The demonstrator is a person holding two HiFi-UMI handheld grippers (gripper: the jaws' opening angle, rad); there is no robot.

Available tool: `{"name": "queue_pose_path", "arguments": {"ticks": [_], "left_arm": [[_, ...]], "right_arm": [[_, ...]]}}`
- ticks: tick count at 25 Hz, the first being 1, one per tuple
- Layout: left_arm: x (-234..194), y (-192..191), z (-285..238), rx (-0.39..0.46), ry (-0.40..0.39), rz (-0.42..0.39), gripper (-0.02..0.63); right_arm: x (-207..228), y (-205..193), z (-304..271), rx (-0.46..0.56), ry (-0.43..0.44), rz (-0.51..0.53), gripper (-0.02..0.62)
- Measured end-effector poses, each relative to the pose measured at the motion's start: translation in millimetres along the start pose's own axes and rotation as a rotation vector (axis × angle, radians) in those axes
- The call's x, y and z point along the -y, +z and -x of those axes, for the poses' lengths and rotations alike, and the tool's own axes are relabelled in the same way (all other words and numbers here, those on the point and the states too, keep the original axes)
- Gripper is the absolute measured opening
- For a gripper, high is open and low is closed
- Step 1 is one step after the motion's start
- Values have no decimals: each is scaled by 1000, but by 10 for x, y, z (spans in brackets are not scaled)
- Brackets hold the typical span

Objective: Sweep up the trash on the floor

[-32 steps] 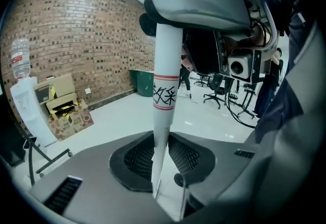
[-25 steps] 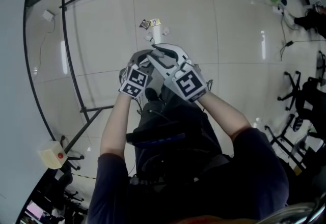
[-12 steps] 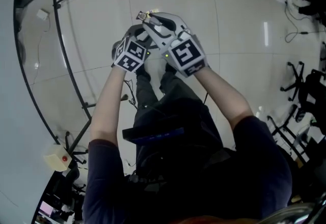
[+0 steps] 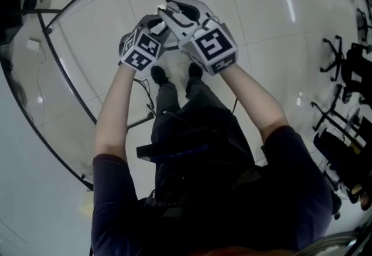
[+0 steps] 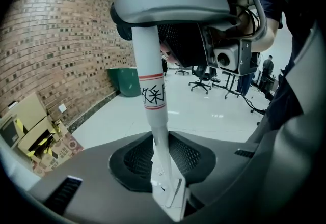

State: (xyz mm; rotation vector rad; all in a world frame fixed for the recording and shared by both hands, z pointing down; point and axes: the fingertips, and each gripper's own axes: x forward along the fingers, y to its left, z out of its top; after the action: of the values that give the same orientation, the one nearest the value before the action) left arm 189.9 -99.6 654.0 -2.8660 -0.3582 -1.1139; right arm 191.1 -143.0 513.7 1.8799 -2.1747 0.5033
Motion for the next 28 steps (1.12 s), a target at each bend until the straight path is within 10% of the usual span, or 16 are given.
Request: {"name": "queue_pose_path", "arguments": {"ticks": [20, 28], "left_arm": [[-410, 380, -124, 18, -60, -36, 86], [-182, 448, 11, -9, -59, -30, 84]], "right_arm": [[402, 302, -114, 31, -66, 18, 118], [209, 348, 125, 31, 75, -20, 118]]}}
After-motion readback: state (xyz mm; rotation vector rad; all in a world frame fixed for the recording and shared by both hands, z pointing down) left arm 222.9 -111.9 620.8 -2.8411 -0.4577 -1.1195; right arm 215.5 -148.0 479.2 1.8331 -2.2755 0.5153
